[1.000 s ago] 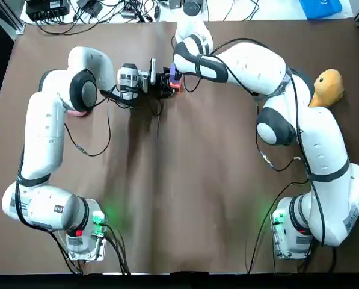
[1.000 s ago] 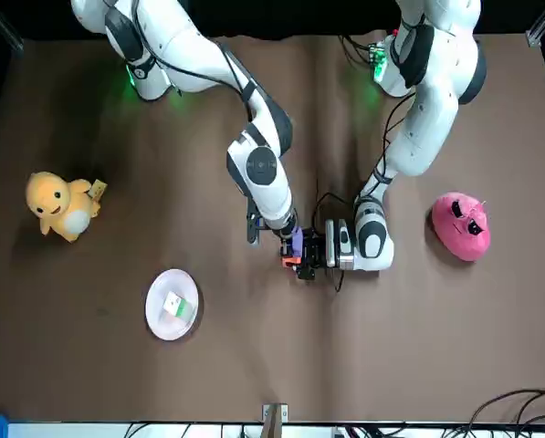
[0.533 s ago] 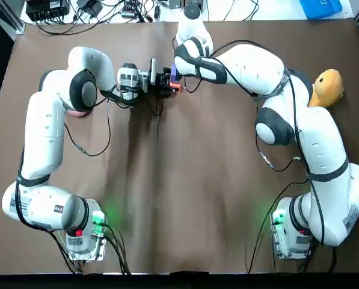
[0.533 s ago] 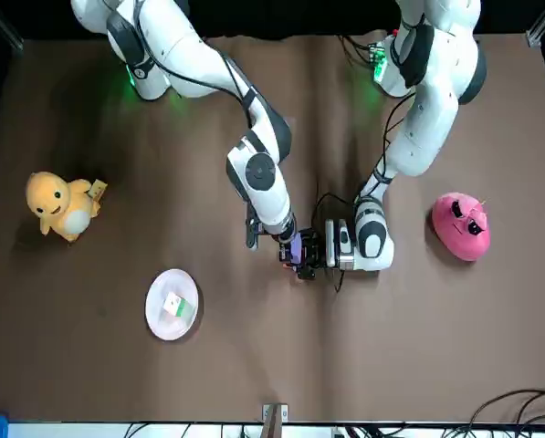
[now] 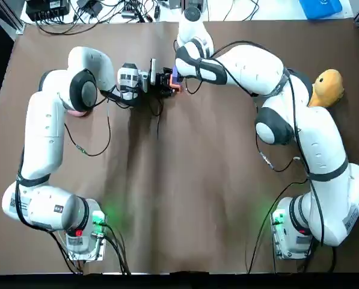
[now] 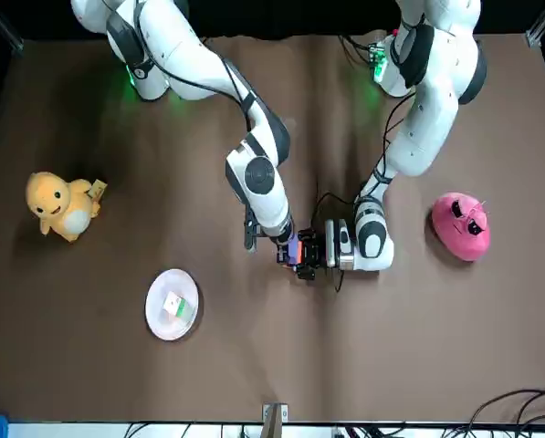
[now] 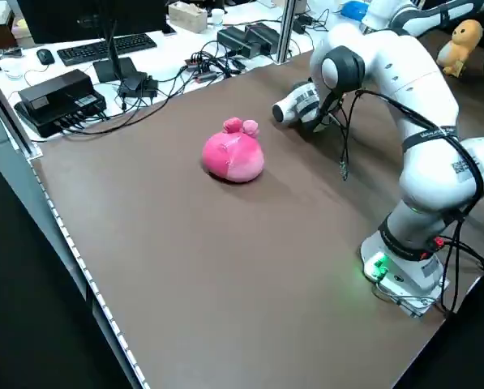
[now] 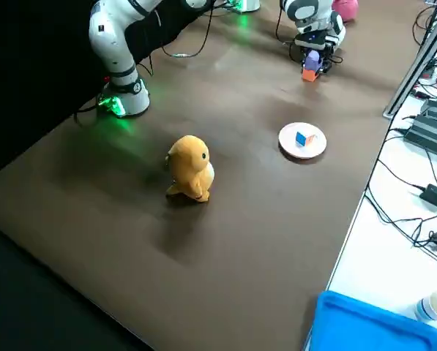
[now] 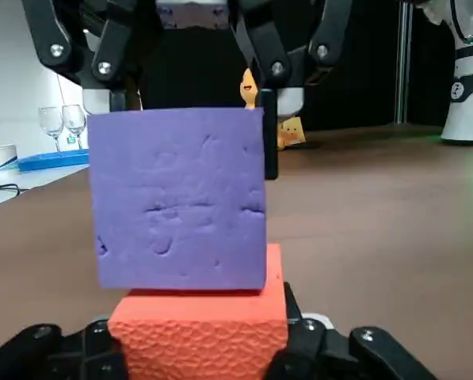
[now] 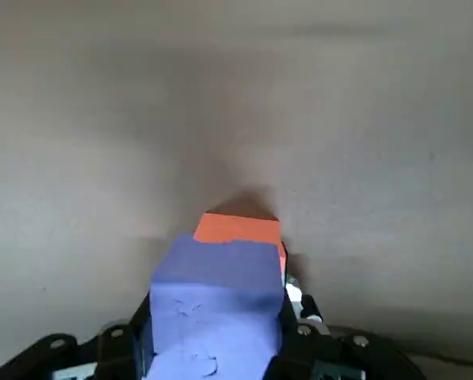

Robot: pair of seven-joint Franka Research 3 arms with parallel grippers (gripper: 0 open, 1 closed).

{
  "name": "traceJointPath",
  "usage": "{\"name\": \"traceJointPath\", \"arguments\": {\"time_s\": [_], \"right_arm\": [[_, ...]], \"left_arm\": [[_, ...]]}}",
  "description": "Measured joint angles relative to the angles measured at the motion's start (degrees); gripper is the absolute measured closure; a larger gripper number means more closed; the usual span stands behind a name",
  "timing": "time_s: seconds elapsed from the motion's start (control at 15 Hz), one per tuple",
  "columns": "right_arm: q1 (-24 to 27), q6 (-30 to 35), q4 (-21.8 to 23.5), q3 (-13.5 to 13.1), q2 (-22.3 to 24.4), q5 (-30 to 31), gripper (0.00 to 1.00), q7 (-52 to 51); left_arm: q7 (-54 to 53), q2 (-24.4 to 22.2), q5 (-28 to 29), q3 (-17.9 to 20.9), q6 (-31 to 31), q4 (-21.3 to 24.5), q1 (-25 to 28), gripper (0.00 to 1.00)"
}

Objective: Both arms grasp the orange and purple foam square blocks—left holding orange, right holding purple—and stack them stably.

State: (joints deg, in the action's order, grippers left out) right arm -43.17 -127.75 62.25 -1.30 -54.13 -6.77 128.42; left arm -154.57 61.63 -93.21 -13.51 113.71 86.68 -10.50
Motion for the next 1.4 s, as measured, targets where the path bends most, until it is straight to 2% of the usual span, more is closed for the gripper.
{"name": "traceJointPath", "arguments": {"time_s": [1.4], "right_arm": [[-0.3, -1.0, 0.0, 0.2, 0.0, -0.1, 0.41, 1.9]], "left_arm": [[0.1, 0.0, 0.0, 0.0, 0.0, 0.0, 0.0, 0.4]]}}
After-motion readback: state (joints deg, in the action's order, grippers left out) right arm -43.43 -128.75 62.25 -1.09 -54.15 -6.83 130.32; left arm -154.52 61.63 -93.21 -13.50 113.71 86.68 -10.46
